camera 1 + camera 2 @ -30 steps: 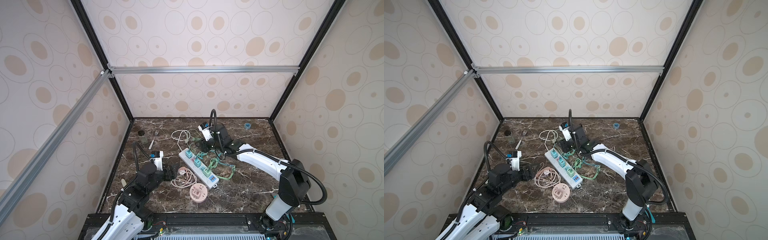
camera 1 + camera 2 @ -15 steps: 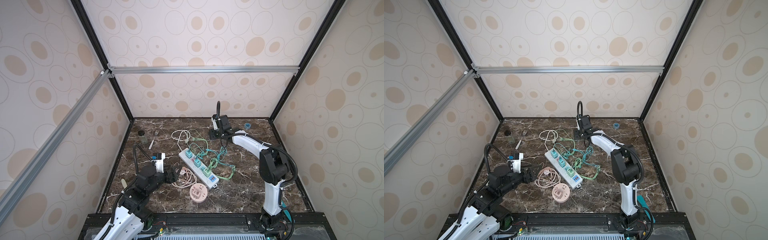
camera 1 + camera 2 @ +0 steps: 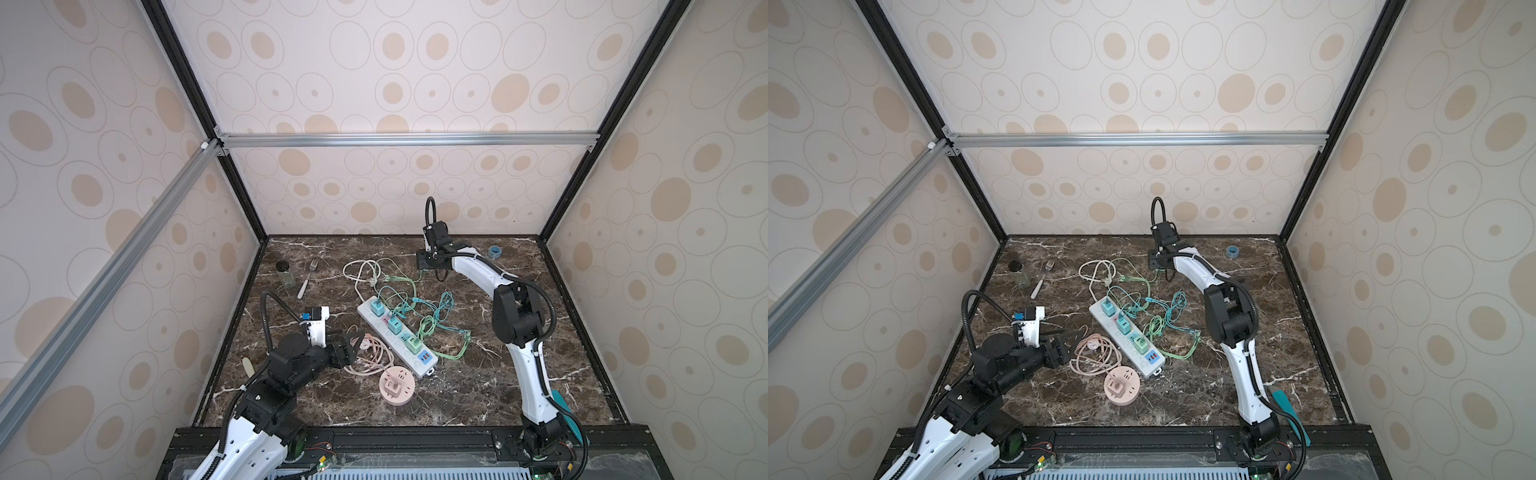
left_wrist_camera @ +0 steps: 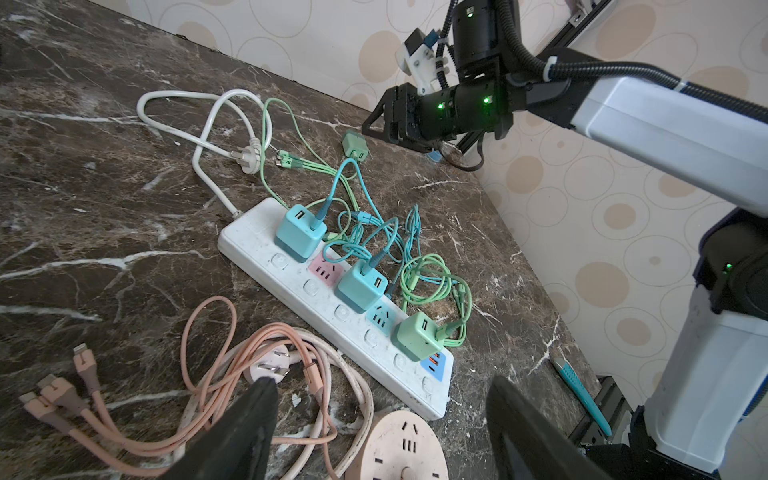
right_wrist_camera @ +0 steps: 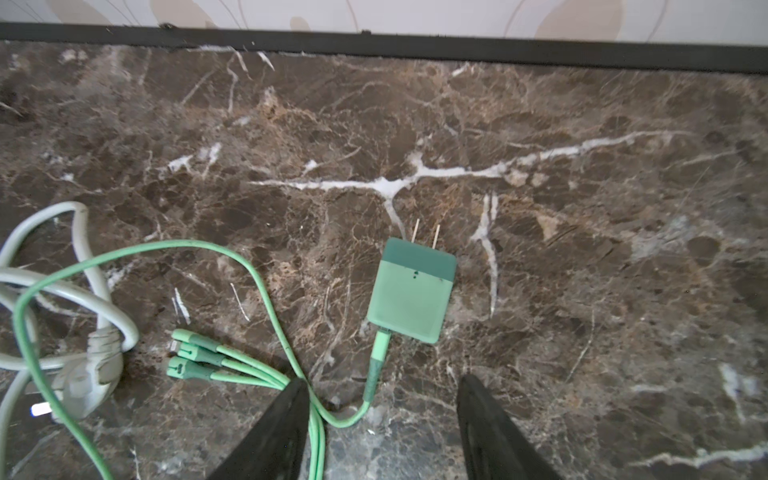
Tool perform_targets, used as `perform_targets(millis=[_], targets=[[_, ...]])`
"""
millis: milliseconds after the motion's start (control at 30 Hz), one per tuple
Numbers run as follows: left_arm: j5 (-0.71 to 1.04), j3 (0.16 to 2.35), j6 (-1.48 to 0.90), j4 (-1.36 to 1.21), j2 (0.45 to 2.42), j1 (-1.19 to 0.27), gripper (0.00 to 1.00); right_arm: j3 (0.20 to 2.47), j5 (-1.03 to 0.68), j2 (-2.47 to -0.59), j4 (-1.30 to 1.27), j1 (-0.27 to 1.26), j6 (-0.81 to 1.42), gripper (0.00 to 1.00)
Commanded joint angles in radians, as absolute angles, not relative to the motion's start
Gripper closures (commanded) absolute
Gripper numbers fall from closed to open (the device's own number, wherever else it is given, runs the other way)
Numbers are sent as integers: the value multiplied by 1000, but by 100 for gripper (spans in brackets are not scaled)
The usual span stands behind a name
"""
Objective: Insert the plug
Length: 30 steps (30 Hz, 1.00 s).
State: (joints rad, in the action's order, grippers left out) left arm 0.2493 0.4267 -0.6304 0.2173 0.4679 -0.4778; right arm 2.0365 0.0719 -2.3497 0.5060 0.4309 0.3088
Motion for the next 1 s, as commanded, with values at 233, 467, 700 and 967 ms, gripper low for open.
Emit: perform_targets(millis=[233,467,700,967], targets=[[282,420,-634,180,456,-471,21,2164,78,-2452,590,426,390,31],[286,419,-632,175,456,-471,21,2207,90,-2498,606,416,429,27],[290,419,-632,175,459,-470,20,2275,104,-2554,646,416,437,29],[292,419,-630,176,459,-471,20,2339,106,-2598,654,414,444,34]])
